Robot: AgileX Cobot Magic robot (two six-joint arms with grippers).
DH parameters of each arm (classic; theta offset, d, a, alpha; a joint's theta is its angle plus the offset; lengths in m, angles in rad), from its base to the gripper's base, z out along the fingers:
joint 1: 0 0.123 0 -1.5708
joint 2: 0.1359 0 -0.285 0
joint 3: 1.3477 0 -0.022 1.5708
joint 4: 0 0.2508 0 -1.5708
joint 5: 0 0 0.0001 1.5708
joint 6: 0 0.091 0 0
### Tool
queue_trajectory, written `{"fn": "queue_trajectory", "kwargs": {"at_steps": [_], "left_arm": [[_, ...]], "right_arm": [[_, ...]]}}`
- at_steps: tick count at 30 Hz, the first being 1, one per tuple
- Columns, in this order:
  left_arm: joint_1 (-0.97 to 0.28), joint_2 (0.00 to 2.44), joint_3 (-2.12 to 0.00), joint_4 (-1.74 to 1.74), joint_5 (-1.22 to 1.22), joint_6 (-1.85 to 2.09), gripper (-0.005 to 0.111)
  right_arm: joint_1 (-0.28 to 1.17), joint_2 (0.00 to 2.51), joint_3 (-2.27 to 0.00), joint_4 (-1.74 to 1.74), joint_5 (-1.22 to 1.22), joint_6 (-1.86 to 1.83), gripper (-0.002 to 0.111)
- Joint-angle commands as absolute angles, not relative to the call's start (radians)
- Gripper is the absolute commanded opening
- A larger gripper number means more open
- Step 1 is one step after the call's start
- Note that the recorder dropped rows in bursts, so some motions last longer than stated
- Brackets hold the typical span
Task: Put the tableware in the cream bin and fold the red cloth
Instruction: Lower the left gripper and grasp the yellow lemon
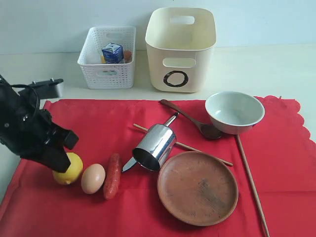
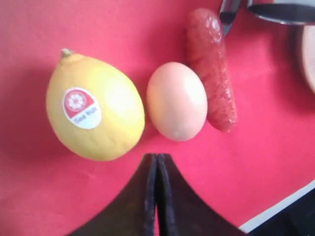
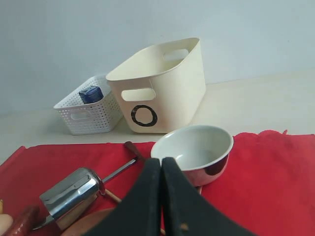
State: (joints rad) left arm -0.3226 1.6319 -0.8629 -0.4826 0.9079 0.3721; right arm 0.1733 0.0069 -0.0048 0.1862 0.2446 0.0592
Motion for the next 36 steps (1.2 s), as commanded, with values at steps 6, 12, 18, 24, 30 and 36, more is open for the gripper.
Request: {"fn": "queue_trajectory", "kwargs": {"at_steps": [6, 12, 18, 24, 30, 36], "left_arm": [[-0.361, 1.619, -0.841, -0.443, 0.871, 0.391, 0.016], [-0.361, 1.619, -0.864, -0.423, 0.820, 0.387, 0.056], [-0.361, 1.619, -0.864, -0.378, 0.745, 0.387, 0.071], [-0.361, 1.621, -0.864, -0.369, 0.705, 0.384, 0.071], [-0.361, 1.692, -0.864, -0.354, 0.700, 0.386, 0.071], [-0.361, 1.789, -0.864, -0.341, 0.700, 0.371, 0.068]], "right_arm": [[0.173, 0.000, 0.000, 0.185, 0.240, 0.053, 0.000], [0.173, 0.000, 0.000, 0.185, 0.240, 0.053, 0.000], [0.173, 0.000, 0.000, 0.185, 0.240, 0.053, 0.000], [0.173, 0.000, 0.000, 0.185, 0.240, 0.053, 0.000], [0.173, 0.000, 0.000, 0.185, 0.240, 0.053, 0.000], [0.173, 0.000, 0.000, 0.185, 0.240, 0.053, 0.000]]}}
